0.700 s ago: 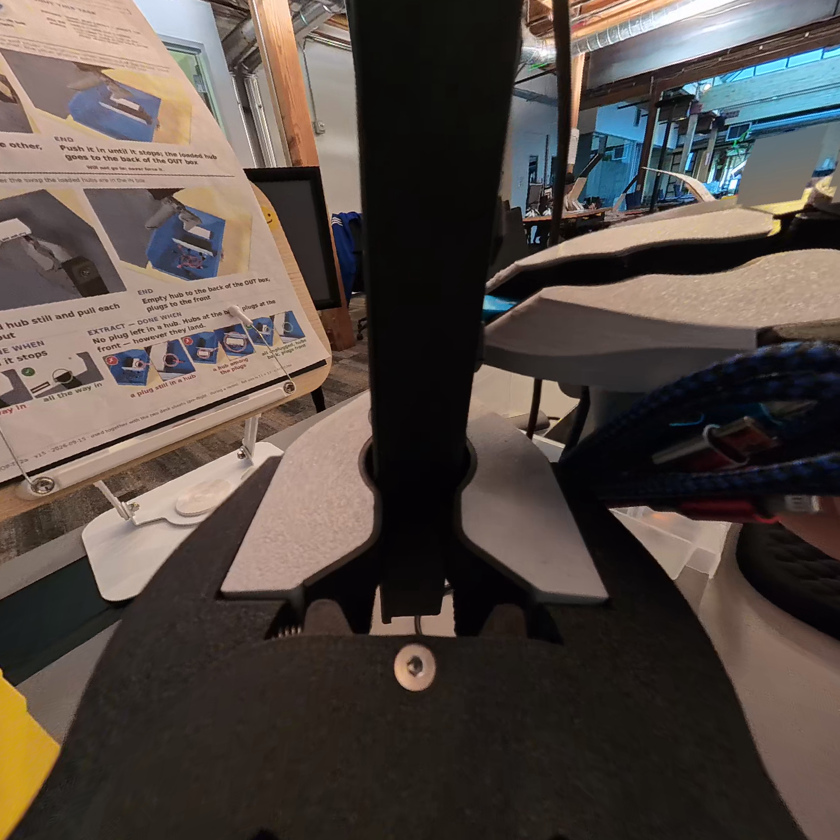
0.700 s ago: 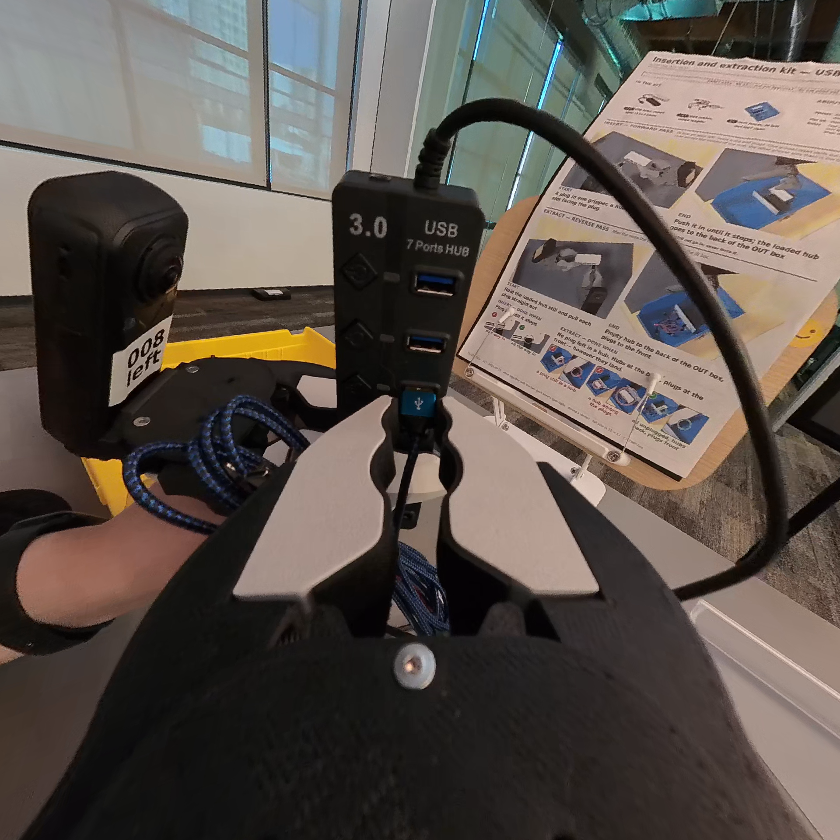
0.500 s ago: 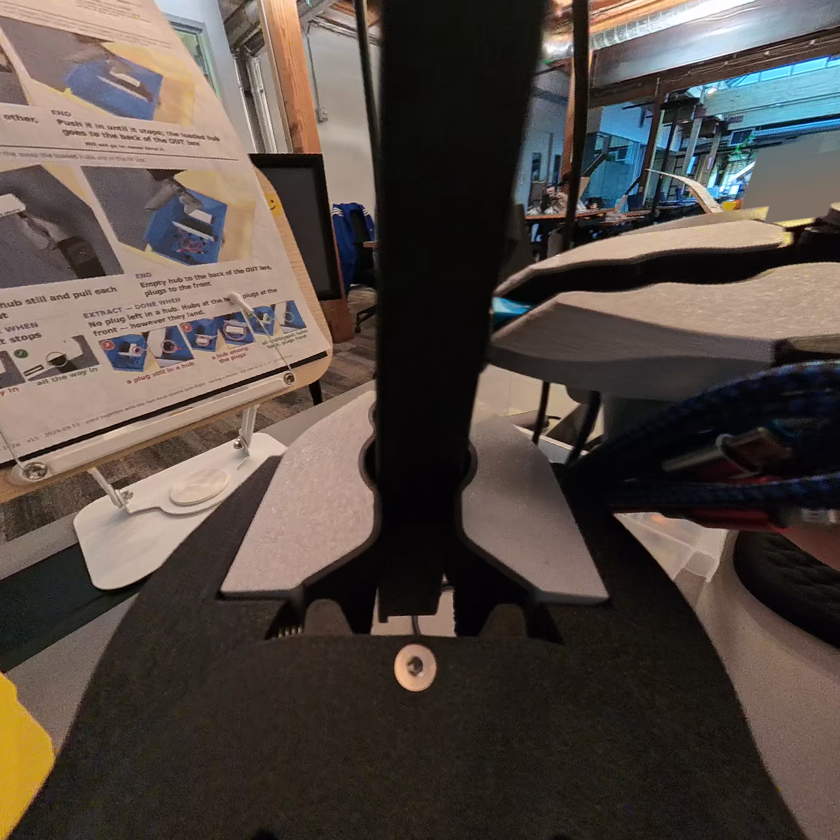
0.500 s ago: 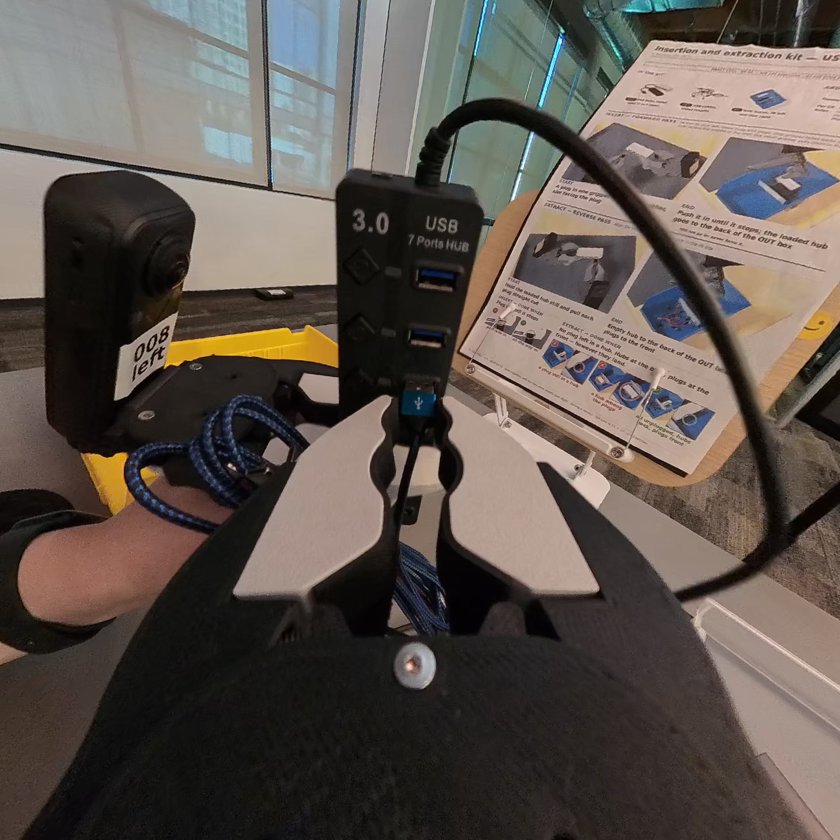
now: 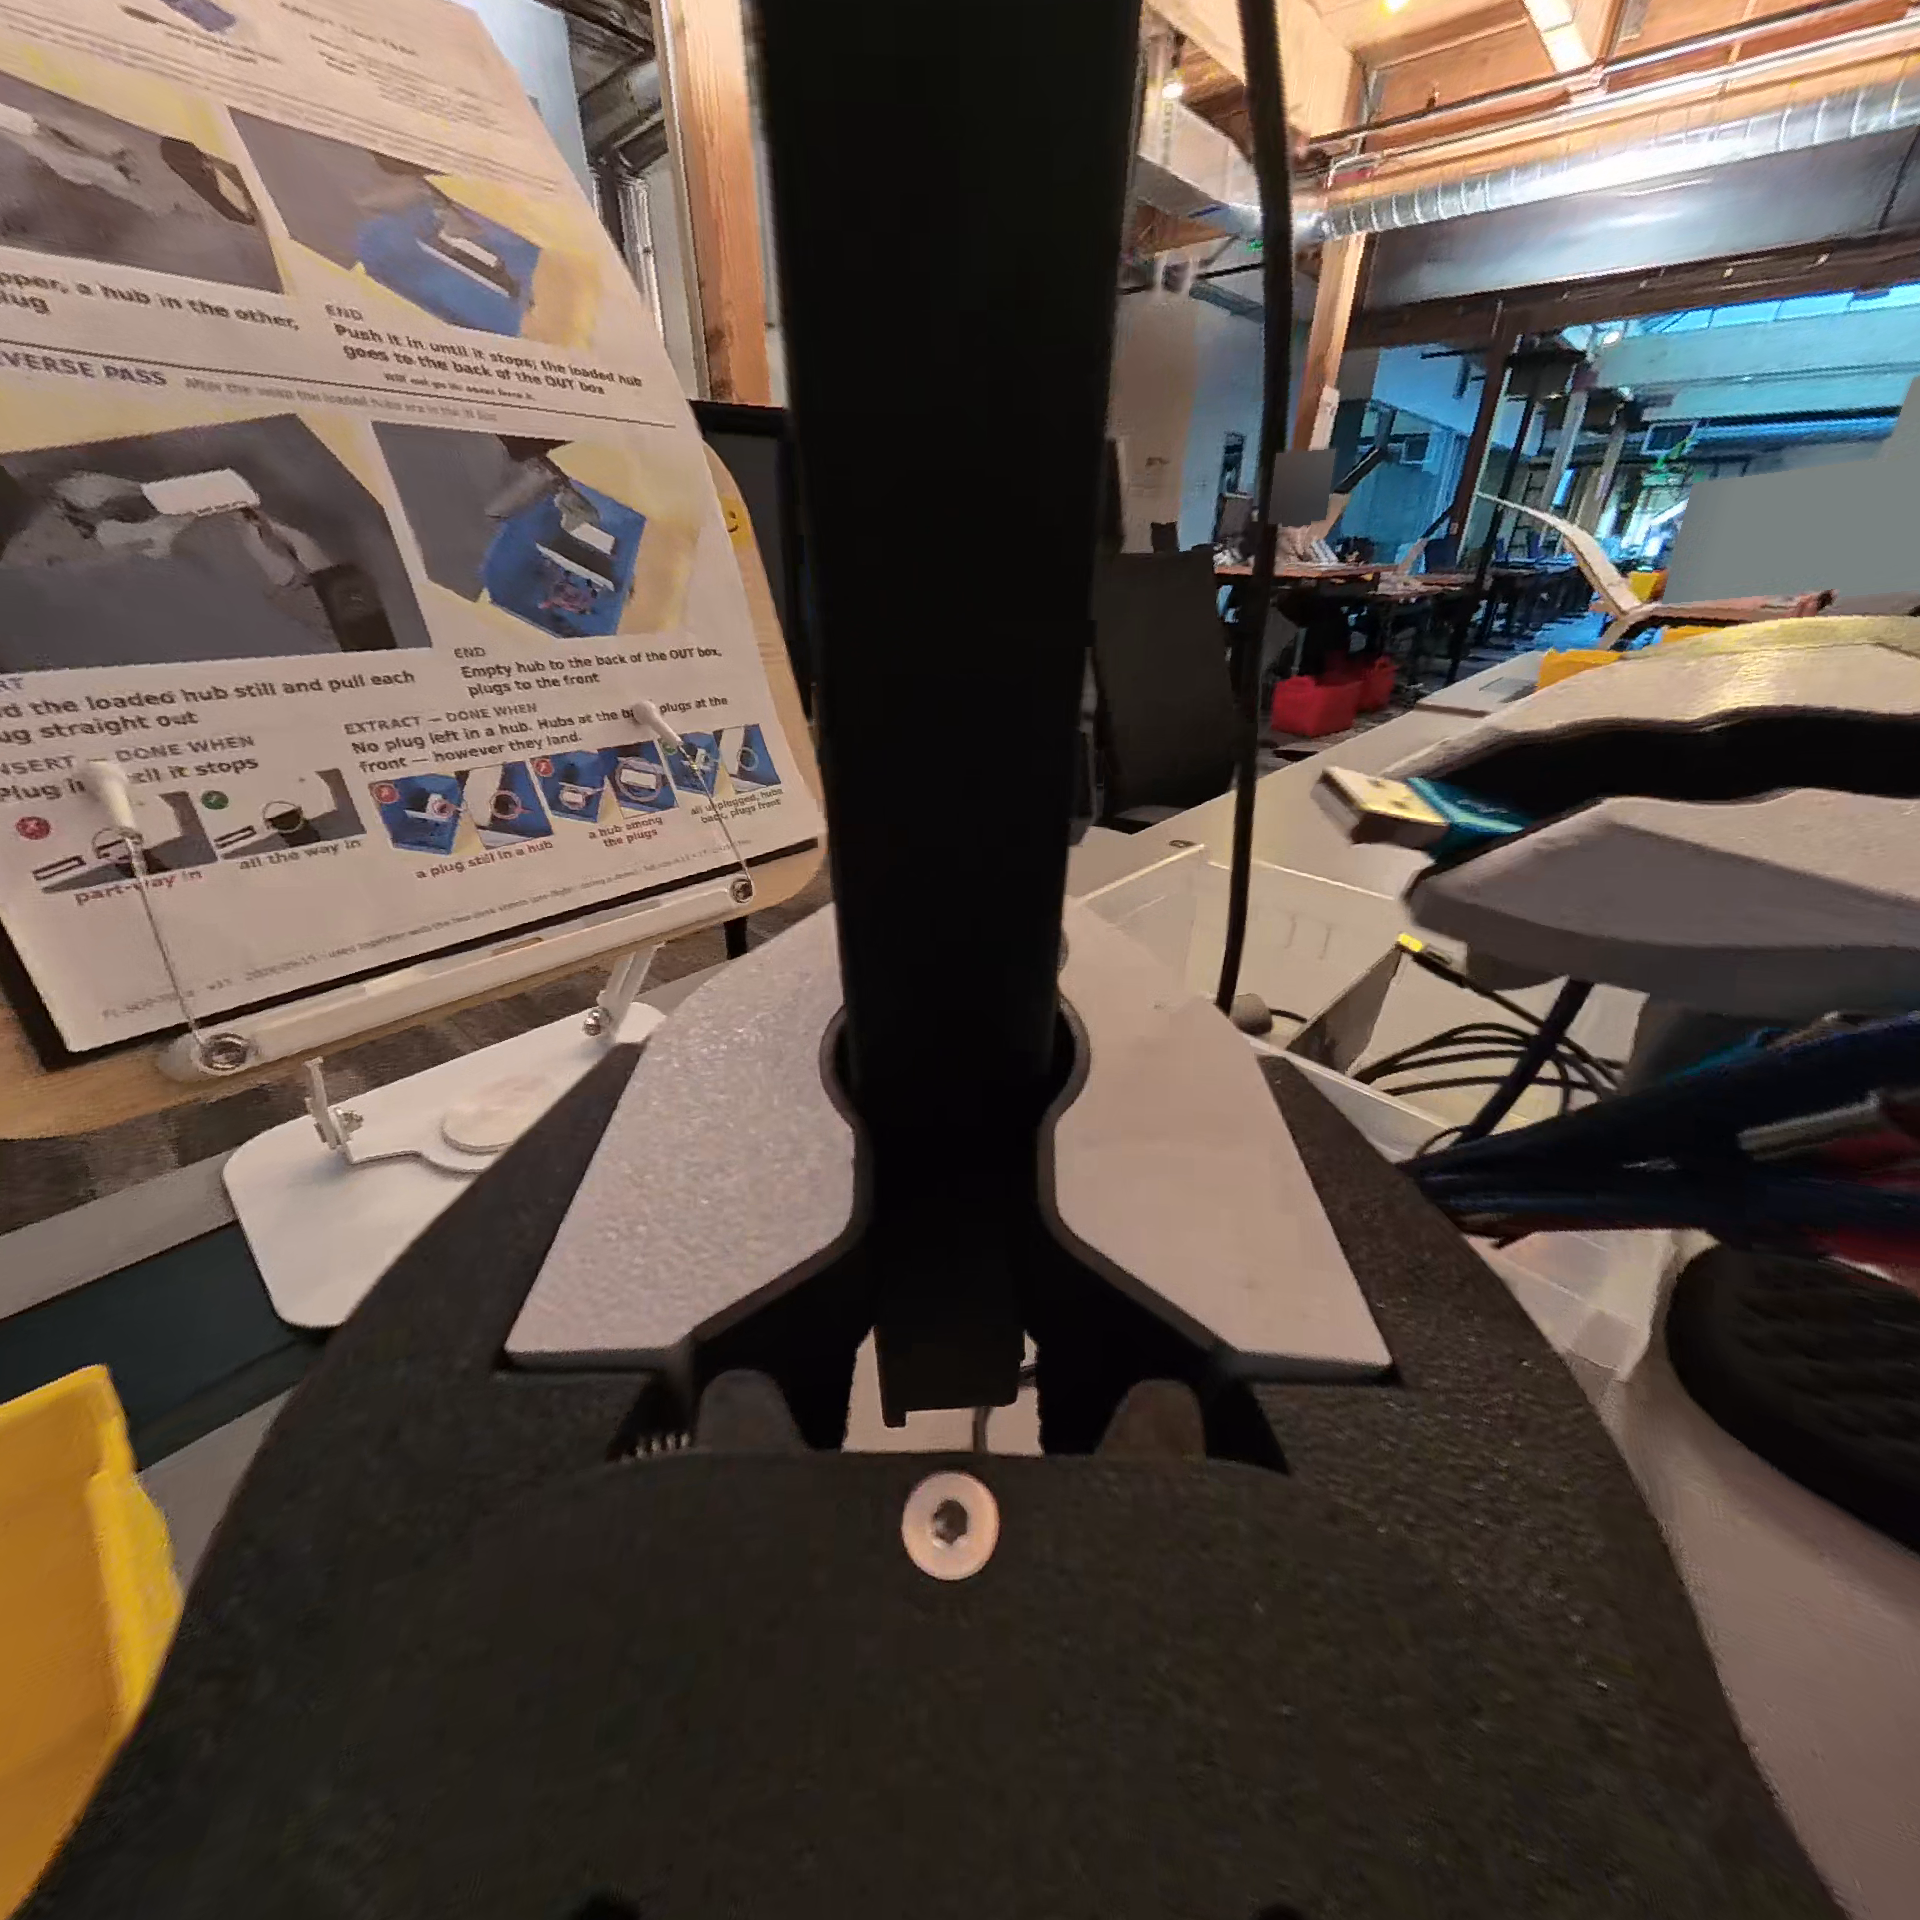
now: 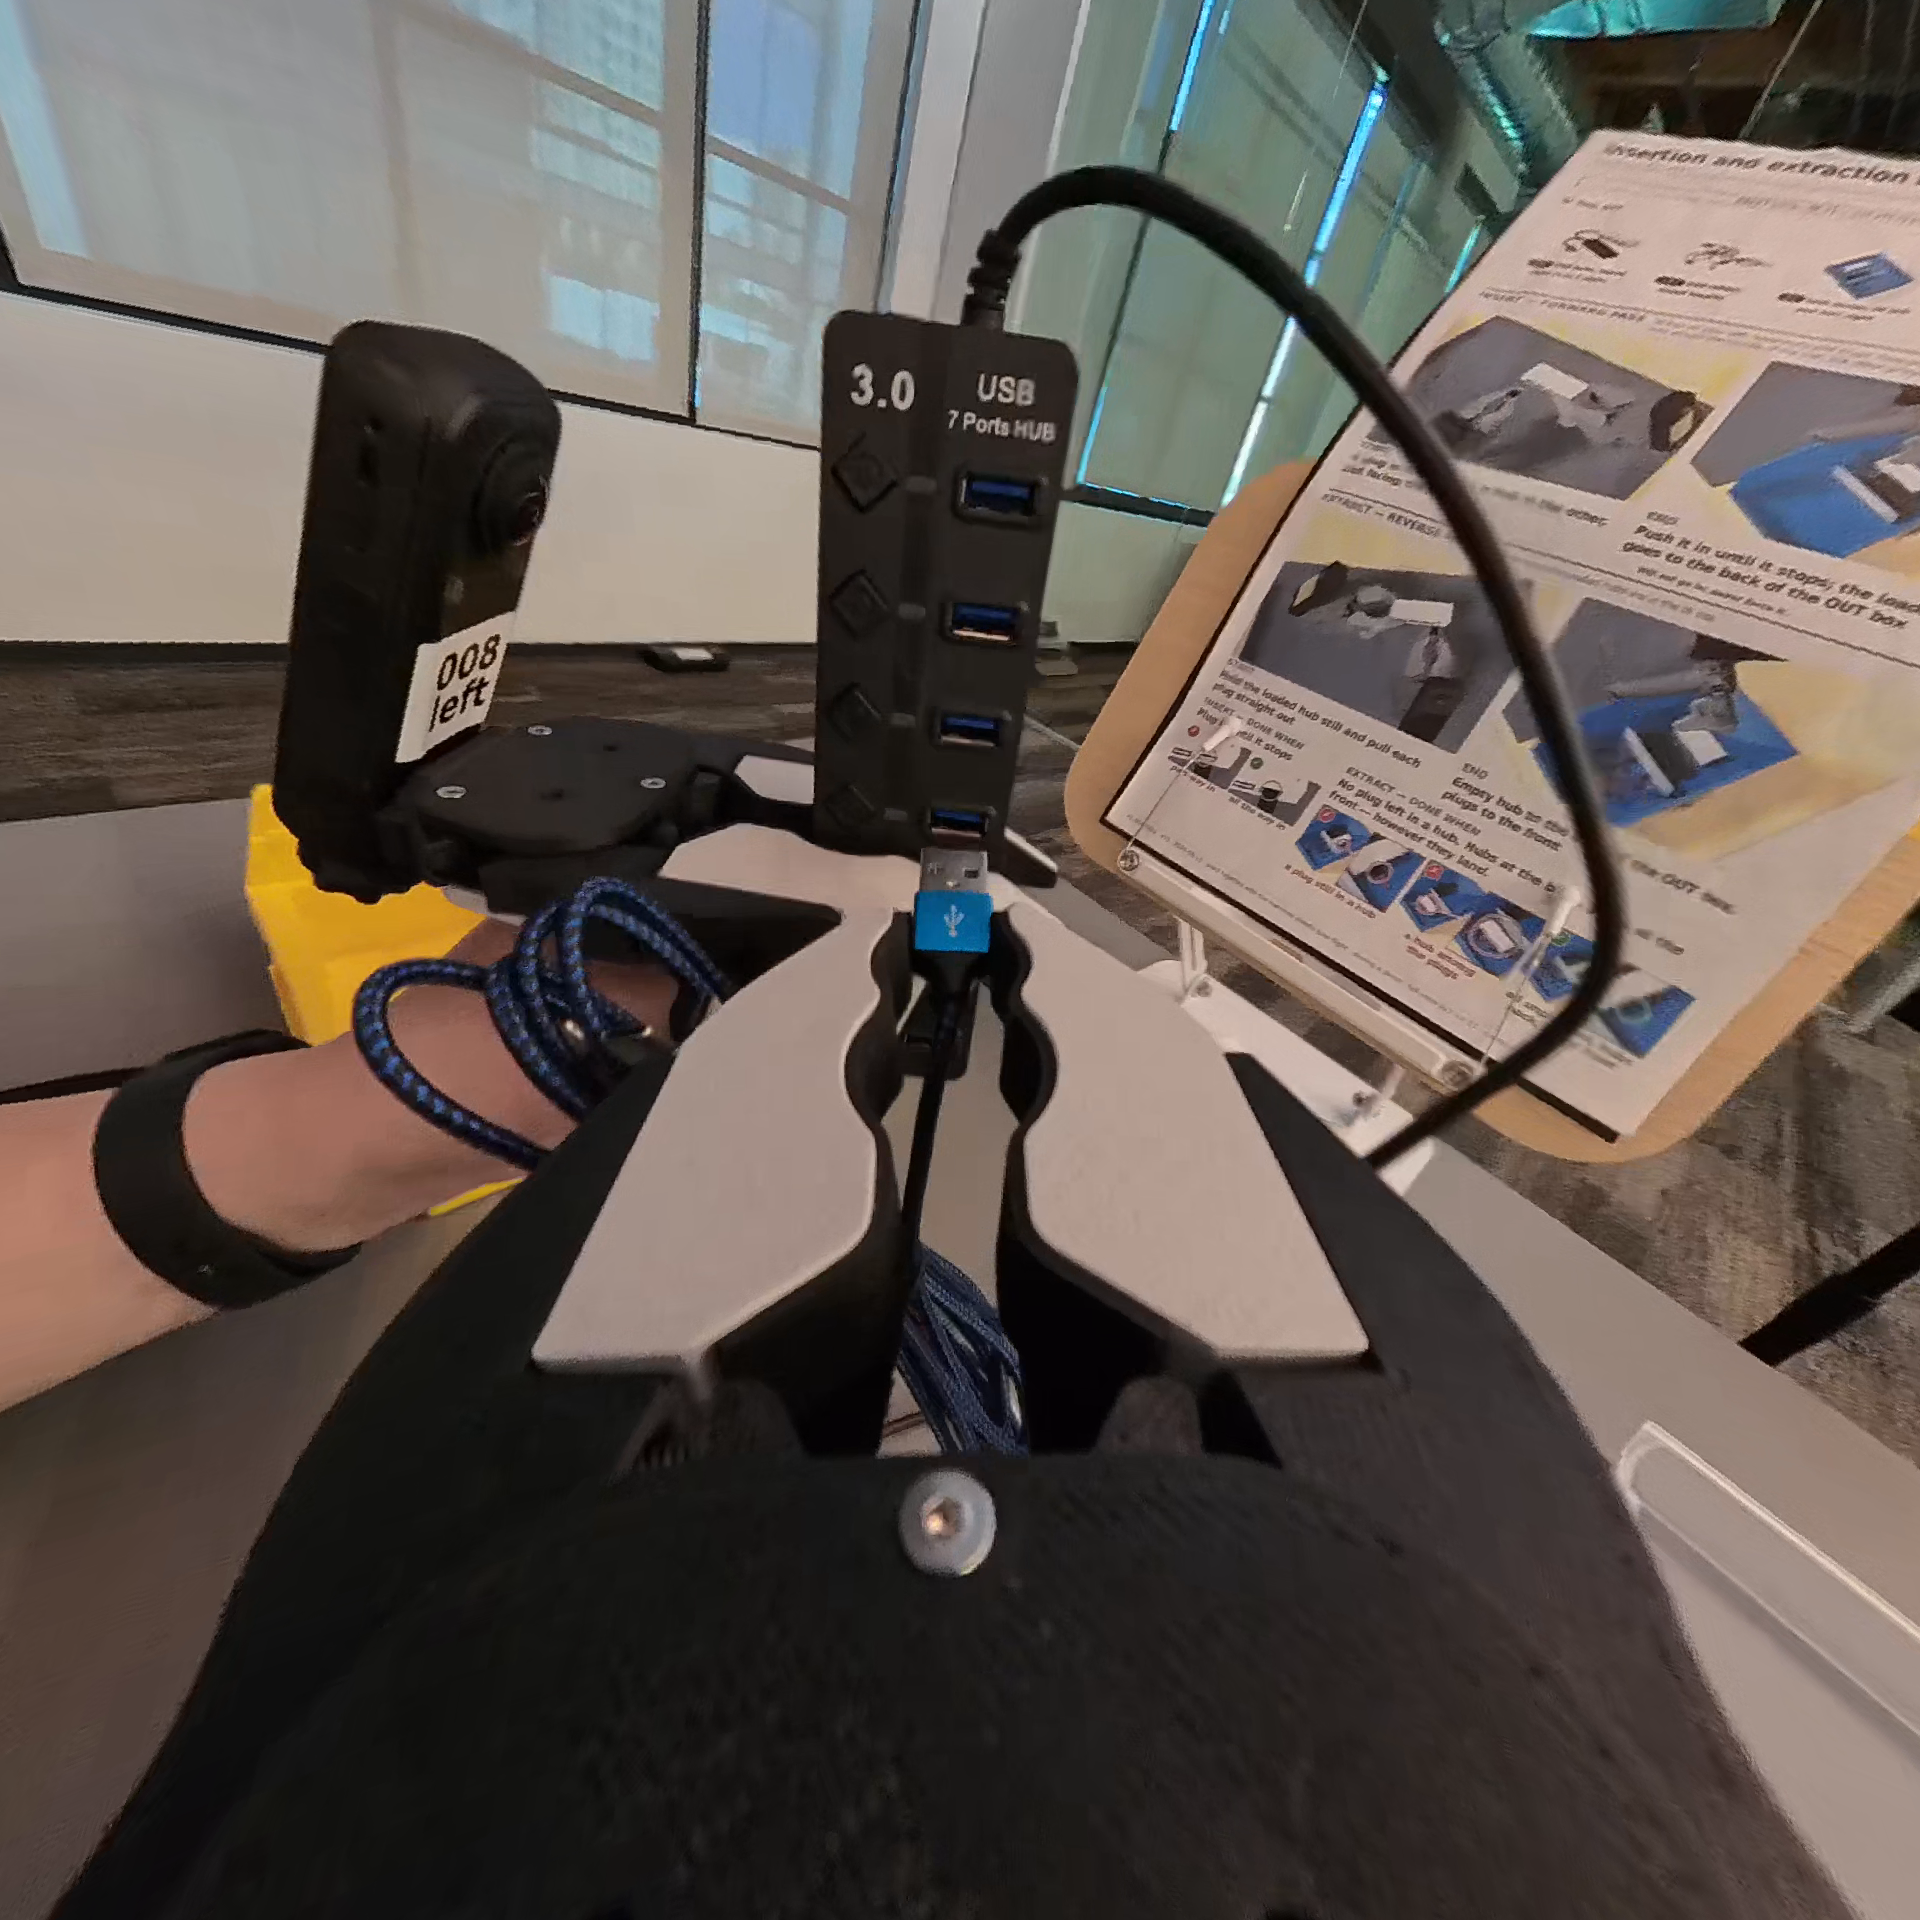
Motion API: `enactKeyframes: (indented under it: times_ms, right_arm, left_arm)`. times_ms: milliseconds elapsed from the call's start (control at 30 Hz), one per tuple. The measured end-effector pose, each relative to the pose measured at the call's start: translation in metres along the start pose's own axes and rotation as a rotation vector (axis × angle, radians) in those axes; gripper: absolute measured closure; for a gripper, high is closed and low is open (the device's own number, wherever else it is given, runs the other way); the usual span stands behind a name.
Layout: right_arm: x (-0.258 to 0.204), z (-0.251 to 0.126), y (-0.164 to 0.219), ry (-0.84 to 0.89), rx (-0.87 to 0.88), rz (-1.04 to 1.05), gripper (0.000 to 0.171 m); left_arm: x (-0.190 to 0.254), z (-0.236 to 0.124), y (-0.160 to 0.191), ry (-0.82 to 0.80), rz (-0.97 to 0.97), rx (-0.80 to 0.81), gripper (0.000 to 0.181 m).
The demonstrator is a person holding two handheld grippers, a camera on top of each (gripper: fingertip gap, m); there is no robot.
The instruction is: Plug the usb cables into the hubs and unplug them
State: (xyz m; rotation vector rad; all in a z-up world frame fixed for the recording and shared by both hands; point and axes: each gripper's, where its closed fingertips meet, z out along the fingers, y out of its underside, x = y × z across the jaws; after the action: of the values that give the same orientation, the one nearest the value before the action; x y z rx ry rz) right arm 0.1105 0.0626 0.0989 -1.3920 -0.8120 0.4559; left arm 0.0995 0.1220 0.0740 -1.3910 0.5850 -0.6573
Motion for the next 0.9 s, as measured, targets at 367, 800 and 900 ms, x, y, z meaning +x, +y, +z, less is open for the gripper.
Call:
enactKeyframes:
  times_ms: [367,800,900]
  right_arm:
    - [0.022,-0.044,-0.039,-0.186,0.055,0.154,0.156]
    - [0.143,-0.137,0.032,0.241,-0.369,0.038,0.156]
    - [0.161,-0.157,0.086,0.314,-0.527,0.020,0.156]
  left_arm:
    - [-0.056,-0.057,-0.061,-0.173,0.054,0.066,0.155]
    - [-0.035,-0.072,-0.088,-0.034,0.021,0.095,0.155]
    - [-0.030,-0.071,-0.090,-0.005,0.013,0.101,0.155]
